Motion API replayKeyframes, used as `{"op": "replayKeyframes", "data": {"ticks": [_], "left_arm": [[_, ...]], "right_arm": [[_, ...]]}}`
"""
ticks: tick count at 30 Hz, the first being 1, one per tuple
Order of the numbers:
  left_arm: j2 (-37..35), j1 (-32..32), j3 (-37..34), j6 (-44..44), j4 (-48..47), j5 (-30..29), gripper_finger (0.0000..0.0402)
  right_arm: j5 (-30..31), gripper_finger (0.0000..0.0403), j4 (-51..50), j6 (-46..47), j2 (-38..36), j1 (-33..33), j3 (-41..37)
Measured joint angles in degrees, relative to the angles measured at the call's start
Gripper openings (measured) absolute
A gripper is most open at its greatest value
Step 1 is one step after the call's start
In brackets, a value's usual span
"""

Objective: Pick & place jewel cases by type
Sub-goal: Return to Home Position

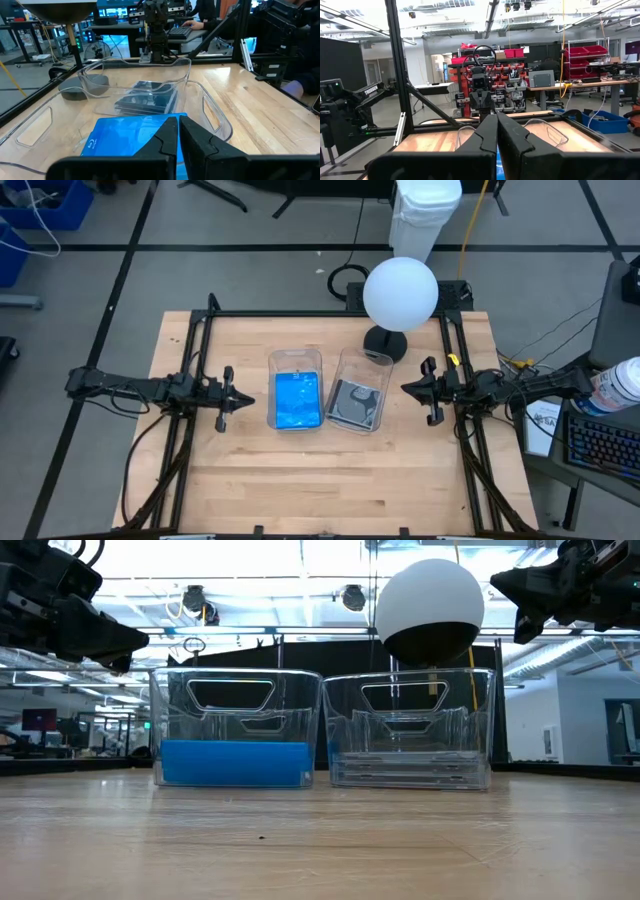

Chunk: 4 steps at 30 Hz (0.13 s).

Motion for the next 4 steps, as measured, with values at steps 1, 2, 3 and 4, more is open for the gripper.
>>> {"op": "replayKeyframes", "data": {"ticks": [1,2,3,4], "left_arm": [[0.0,0.0,0.0,0.0,0.0,0.0,0.0026],[0.0,0.0,0.0,0.0,0.0,0.0,0.0026],[0.0,0.0,0.0,0.0,0.0,0.0,0.0026],[0.0,0.0,0.0,0.0,0.0,0.0,0.0026]], "right_arm": [[0.0,0.0,0.0,0.0,0.0,0.0,0.0],[0.0,0.0,0.0,0.0,0.0,0.0,0.0],[0.0,0.0,0.0,0.0,0.0,0.0,0.0],[0.0,0.0,0.0,0.0,0.0,0.0,0.0]]}}
